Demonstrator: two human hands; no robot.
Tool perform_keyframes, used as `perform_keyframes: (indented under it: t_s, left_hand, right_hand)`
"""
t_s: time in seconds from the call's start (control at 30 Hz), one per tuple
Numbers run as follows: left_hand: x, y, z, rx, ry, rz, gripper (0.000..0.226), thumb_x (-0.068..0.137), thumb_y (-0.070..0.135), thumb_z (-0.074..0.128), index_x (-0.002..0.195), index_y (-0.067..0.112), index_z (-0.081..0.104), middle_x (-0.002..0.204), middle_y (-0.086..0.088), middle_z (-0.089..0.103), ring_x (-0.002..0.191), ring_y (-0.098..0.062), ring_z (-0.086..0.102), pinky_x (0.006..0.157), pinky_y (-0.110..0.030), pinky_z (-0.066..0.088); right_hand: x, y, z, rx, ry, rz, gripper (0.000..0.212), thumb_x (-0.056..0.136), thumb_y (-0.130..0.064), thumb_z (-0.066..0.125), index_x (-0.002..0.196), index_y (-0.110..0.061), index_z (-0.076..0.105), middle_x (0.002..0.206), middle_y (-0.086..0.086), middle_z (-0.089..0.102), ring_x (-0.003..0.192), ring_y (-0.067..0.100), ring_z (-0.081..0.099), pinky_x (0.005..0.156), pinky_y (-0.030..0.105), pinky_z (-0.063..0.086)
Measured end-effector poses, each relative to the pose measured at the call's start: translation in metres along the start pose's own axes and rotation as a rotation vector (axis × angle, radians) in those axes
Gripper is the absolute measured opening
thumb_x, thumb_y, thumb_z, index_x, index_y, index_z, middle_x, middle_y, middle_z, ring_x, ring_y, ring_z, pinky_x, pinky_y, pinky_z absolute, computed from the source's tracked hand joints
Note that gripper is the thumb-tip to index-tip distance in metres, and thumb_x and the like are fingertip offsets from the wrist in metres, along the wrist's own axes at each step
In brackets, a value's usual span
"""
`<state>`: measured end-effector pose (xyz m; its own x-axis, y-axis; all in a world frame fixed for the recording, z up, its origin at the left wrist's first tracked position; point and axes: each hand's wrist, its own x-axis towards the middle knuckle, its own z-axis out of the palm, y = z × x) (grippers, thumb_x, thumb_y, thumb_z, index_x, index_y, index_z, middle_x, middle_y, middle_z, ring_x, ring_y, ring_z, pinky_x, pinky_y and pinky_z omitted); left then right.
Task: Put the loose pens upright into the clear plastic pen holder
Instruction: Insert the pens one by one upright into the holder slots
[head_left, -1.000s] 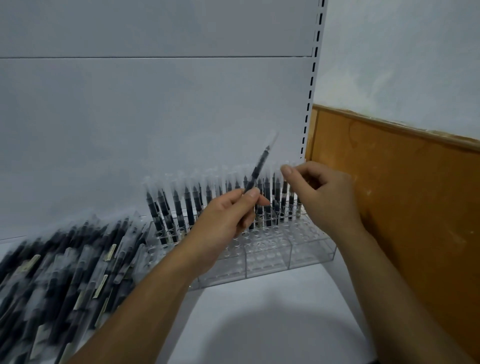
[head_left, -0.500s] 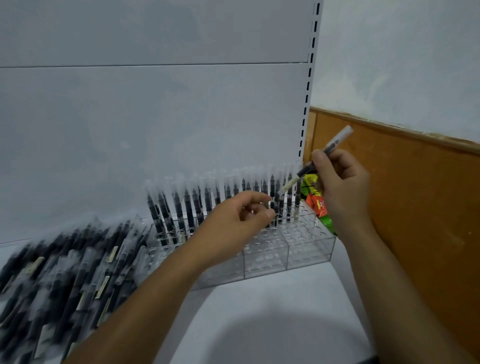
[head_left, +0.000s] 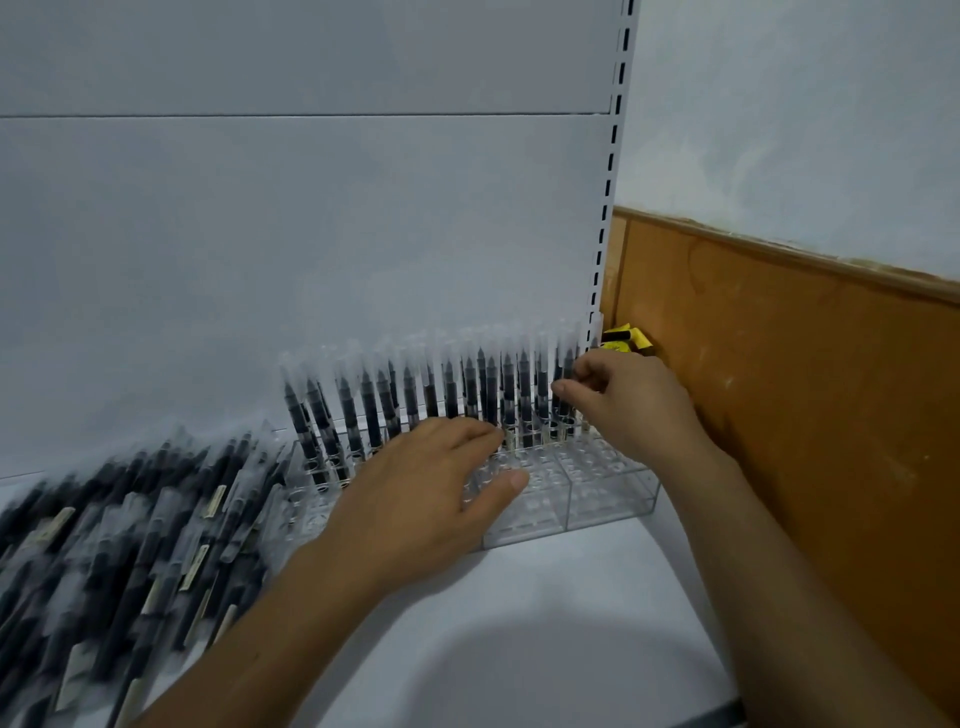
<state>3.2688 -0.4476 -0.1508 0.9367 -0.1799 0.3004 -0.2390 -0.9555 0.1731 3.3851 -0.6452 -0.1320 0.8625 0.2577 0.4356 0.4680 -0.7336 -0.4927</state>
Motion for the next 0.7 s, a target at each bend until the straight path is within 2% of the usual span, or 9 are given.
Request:
perform_keyframes:
  t_s: [0.17, 0.3, 0.4, 0.53, 0.6, 0.7]
  left_hand:
    - [0.002, -0.002, 0.003, 0.011, 0.0, 0.006, 0.072, 0.089, 0.076, 0.012, 0.146, 0.039, 0.034, 0.145, 0.023, 0.038, 0.129, 0.002, 0.033, 0.105, -0.028, 0.029]
    - [0.002, 0.0, 0.001, 0.011, -0.004, 0.004, 0.073, 0.088, 0.077, 0.012, 0.144, 0.037, 0.037, 0.144, 0.021, 0.041, 0.128, -0.001, 0.036, 0.103, -0.03, 0.032]
    - [0.002, 0.003, -0.005, 0.021, -0.055, -0.008, 0.072, 0.089, 0.074, 0.016, 0.146, 0.035, 0.035, 0.148, 0.017, 0.039, 0.132, -0.004, 0.034, 0.108, -0.034, 0.031]
    - [0.001, 0.006, -0.022, -0.037, -0.151, 0.003, 0.068, 0.092, 0.069, 0.024, 0.149, 0.033, 0.031, 0.155, 0.012, 0.032, 0.14, -0.009, 0.028, 0.115, -0.037, 0.026]
    - [-0.005, 0.005, -0.032, -0.062, -0.096, 0.024, 0.061, 0.095, 0.065, 0.032, 0.147, 0.033, 0.035, 0.153, 0.012, 0.035, 0.139, -0.007, 0.03, 0.114, -0.035, 0.027]
    - [-0.023, -0.008, -0.05, -0.124, 0.029, 0.02, 0.045, 0.098, 0.053, 0.041, 0.137, 0.032, 0.05, 0.14, 0.015, 0.048, 0.128, -0.004, 0.042, 0.108, -0.029, 0.034]
  right_hand:
    - [0.002, -0.002, -0.001, -0.041, -0.011, 0.013, 0.017, 0.09, -0.043, 0.064, 0.082, -0.03, 0.057, 0.067, -0.014, 0.055, 0.062, 0.005, 0.05, 0.055, 0.026, 0.039]
    - [0.001, -0.006, -0.001, -0.07, -0.023, 0.036, 0.017, 0.09, -0.043, 0.064, 0.084, -0.028, 0.06, 0.068, -0.014, 0.055, 0.064, 0.007, 0.051, 0.057, 0.031, 0.046]
    - [-0.003, -0.014, -0.007, -0.1, -0.033, 0.05, 0.021, 0.091, -0.044, 0.063, 0.094, -0.023, 0.066, 0.078, -0.01, 0.062, 0.072, 0.013, 0.057, 0.064, 0.035, 0.052]
    - [-0.007, -0.025, -0.024, -0.236, -0.092, 0.081, 0.036, 0.091, -0.056, 0.057, 0.108, -0.026, 0.069, 0.097, -0.006, 0.07, 0.085, 0.013, 0.062, 0.072, 0.035, 0.056]
    - [-0.01, -0.031, -0.034, -0.298, -0.092, 0.091, 0.039, 0.091, -0.058, 0.055, 0.109, -0.027, 0.069, 0.099, -0.006, 0.071, 0.086, 0.014, 0.062, 0.071, 0.034, 0.056]
    - [-0.017, -0.048, -0.042, -0.311, -0.076, 0.058, 0.034, 0.093, -0.055, 0.054, 0.106, -0.028, 0.071, 0.096, -0.006, 0.072, 0.08, 0.012, 0.061, 0.06, 0.026, 0.05]
